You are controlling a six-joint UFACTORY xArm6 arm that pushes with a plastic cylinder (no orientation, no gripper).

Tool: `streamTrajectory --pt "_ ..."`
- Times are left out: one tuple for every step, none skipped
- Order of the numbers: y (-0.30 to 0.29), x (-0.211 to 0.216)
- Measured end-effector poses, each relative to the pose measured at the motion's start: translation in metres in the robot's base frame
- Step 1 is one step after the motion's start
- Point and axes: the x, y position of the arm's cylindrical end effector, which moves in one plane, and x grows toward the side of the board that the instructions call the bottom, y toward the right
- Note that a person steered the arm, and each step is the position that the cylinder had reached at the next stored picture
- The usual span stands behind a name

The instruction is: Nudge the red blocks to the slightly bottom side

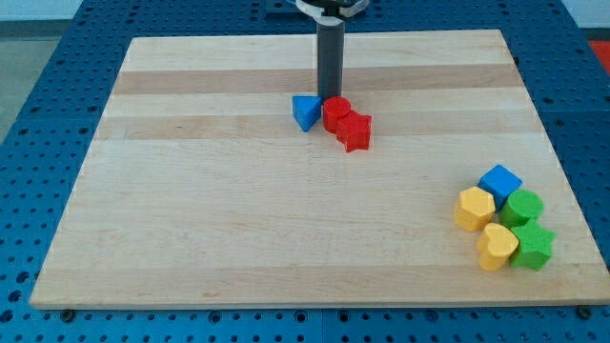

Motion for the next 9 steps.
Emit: streamTrajectory --pt "0.017 0.000" --pt "0.041 0.002" --pt "0.059 0.022" --pt "0.061 0.051" --pt "0.061 0.073" --pt "0.062 0.079" --pt "0.062 0.093" --pt "0.062 0.104" --pt "0.062 0.104"
